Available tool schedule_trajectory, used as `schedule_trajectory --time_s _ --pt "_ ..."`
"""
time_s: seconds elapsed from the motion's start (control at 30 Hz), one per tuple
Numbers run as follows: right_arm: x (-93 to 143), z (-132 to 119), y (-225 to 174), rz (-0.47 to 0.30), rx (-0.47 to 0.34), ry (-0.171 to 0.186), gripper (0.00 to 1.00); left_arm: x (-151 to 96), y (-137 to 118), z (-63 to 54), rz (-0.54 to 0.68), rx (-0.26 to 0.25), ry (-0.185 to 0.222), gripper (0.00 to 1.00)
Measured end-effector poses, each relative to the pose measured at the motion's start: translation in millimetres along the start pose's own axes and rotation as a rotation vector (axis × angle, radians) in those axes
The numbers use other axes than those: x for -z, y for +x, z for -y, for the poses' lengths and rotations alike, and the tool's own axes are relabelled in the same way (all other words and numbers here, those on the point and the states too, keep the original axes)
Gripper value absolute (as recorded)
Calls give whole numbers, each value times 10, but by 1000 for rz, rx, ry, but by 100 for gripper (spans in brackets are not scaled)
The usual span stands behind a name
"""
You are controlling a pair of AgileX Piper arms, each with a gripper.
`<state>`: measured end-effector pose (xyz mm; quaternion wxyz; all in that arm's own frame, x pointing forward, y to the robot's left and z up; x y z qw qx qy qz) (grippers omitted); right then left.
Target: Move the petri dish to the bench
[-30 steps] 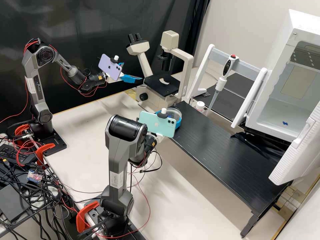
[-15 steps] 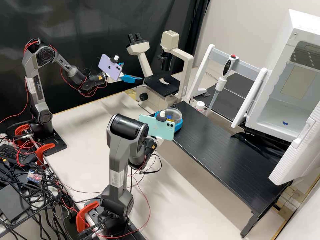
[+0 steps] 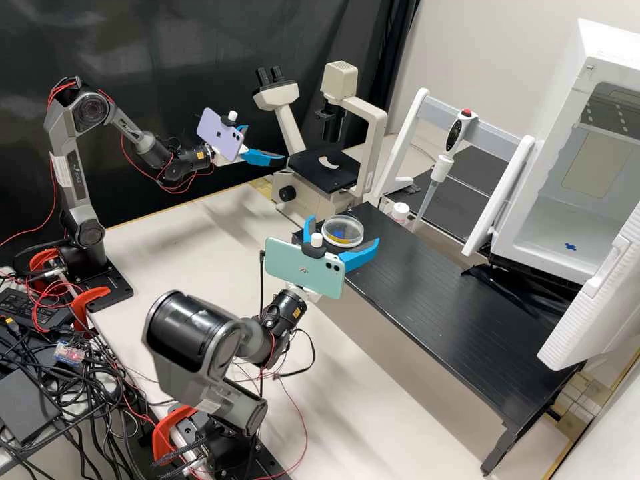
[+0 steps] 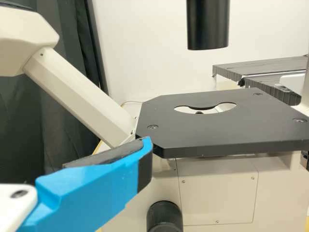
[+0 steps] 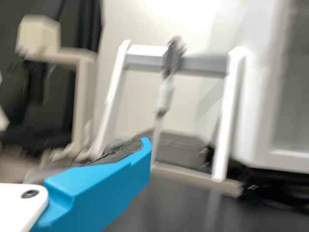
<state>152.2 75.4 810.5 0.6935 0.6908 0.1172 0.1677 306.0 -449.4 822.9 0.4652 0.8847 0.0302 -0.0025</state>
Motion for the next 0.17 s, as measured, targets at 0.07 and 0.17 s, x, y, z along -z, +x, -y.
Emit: schedule_trajectory --time_s 0.07,0.17 --pt "-11 -87 -19 4 -47 27 100 0 0 0 0 0 0 100" --pt "-38 -168 -38 16 -92 54 100 0 0 0 0 0 0 100"
